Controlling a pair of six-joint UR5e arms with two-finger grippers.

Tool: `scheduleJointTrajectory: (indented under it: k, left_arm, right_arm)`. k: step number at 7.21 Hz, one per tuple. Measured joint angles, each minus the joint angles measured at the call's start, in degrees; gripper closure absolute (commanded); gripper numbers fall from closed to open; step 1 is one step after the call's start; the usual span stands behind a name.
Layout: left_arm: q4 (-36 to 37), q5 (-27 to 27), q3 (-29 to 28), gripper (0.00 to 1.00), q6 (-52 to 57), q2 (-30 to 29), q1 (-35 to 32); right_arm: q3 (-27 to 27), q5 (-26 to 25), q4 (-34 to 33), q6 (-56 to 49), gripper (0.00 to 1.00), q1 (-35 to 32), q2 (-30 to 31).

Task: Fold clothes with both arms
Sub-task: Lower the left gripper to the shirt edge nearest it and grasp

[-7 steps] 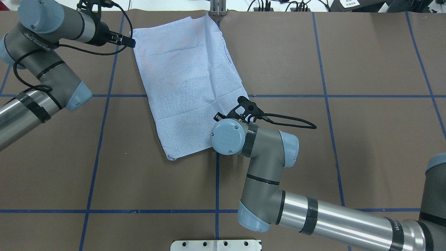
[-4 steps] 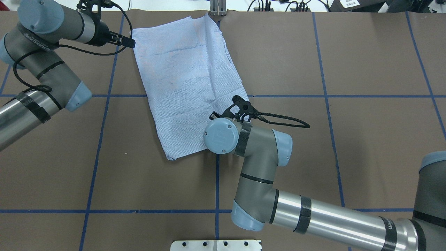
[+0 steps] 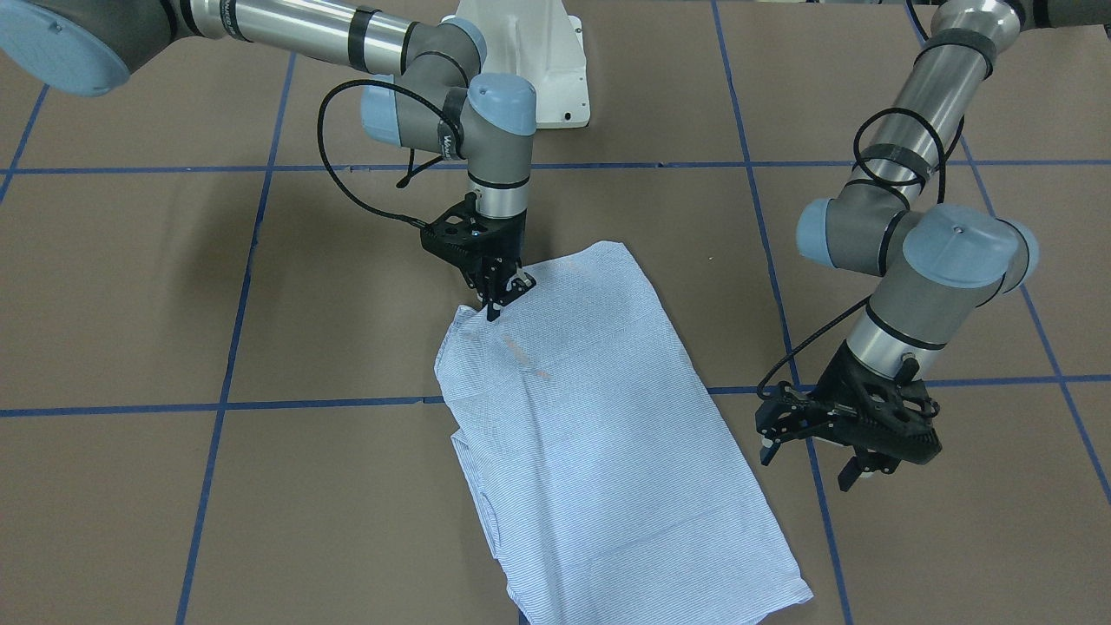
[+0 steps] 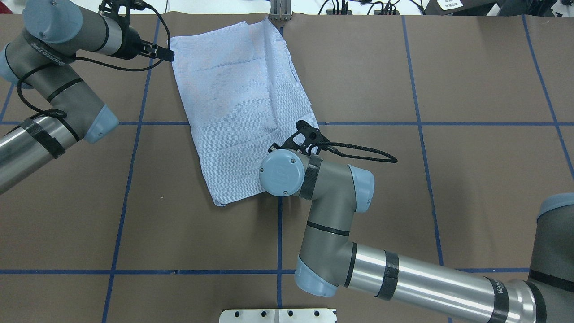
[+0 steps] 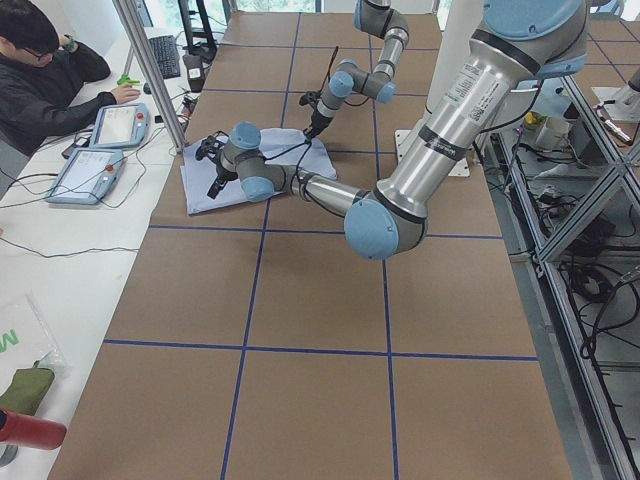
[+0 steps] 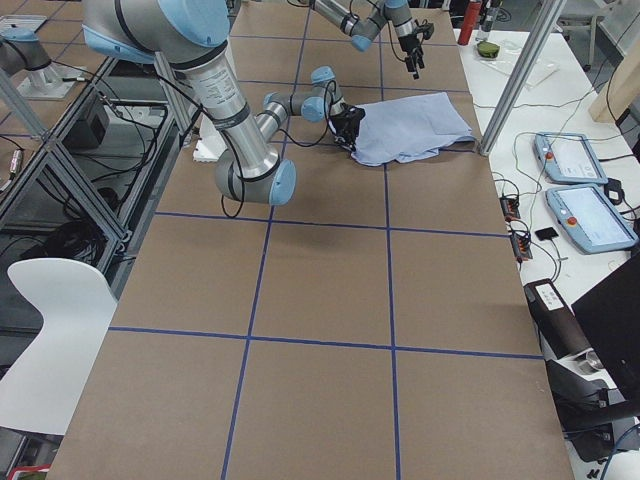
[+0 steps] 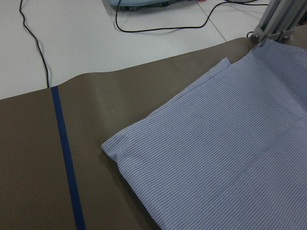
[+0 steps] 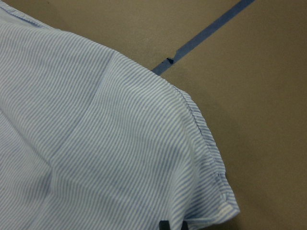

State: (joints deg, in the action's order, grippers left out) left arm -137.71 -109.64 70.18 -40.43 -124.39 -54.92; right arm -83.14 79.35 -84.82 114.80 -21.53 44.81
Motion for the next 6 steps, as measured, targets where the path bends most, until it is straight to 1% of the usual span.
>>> scheduleJointTrajectory:
  k: [1,2,4,5,6]
  left_arm:
    - [0.0,-0.1,2.1,0.0,-2.0,0.8,0.5]
    - [0.0,-0.1,7.1,0.0,-6.9,3.3,2.4]
    - [0.0,0.2,21.2,0.0,-16.8,11.2,9.2]
    - [0.0,1.2,27.4,0.0,-22.8,15.2,12.9]
    - [-0.1,4.9,31.3,0.01,-29.5,18.3,17.0]
  right_arm:
    - [-1.1,0.0,0.0,0.0,1.0,0.0,0.0]
    - [-2.6,0.0,-0.2,0.0,1.0,-0.1,0.0]
    - [-4.5,0.0,-0.3,0.2,1.0,-0.1,0.0]
    - [-4.8,0.0,-0.3,0.2,1.0,-0.1,0.1]
    - [-5.0,0.0,-0.3,0.3,1.0,-0.1,0.1]
